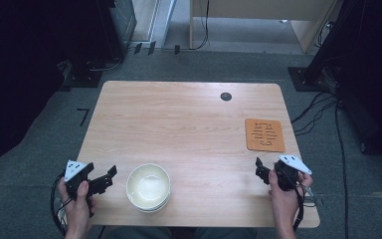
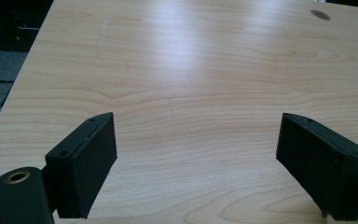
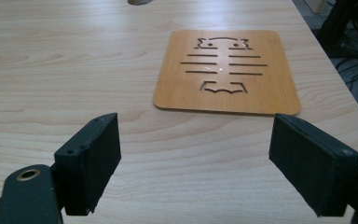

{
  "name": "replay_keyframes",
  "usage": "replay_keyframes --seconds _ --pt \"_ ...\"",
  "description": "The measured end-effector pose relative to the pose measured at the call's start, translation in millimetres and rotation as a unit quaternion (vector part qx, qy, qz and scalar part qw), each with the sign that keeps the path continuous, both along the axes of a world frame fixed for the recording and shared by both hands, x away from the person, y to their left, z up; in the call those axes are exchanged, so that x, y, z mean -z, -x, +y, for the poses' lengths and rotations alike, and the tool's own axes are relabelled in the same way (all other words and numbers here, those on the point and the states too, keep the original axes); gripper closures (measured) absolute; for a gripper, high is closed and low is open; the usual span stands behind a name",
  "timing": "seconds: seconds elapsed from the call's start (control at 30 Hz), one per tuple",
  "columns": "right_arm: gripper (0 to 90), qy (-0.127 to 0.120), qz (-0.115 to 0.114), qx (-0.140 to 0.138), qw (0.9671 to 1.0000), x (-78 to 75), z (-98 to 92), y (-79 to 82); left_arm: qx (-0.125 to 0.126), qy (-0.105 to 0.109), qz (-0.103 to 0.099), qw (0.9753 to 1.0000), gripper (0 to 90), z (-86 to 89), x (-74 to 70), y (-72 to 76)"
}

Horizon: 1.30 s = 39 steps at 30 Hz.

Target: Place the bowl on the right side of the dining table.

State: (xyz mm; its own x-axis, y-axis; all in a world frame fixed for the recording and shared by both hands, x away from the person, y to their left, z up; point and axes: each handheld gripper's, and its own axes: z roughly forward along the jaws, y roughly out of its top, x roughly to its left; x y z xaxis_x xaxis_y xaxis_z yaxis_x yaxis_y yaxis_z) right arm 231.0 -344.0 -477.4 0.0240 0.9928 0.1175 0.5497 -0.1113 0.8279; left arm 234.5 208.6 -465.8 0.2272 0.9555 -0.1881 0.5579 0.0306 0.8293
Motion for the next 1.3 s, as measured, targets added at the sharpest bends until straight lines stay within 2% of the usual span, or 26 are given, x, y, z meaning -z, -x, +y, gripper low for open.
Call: replay_keyframes --seconds 0.2,0.63,0.7,0.73,1.3 --pt "16.1 -0.027 -0.006 -0.015 0.9995 -8.7 10.4 1.2 0.008 -0.009 -0.010 0.9999 12.7 -6.9 -7.8 3.4" --pt "16.1 -0.034 -0.012 -0.041 0.9985 -18.1 29.7 3.1 0.022 -0.005 -0.020 0.9995 13.3 -14.9 -16.9 7.4" --pt "16.1 -0.042 -0.011 -0.047 0.9979 -19.0 32.7 3.0 0.026 -0.006 -0.021 0.9994 13.3 -16.4 -18.2 8.3" --pt "16.2 -0.054 -0.011 -0.054 0.9970 -20.6 35.8 3.3 0.029 -0.007 -0.021 0.9993 13.3 -17.5 -19.0 8.8" --pt "16.1 -0.056 -0.023 -0.093 0.9938 -32.2 69.3 7.5 0.054 -0.003 -0.025 0.9982 13.5 -31.7 -24.4 13.6"
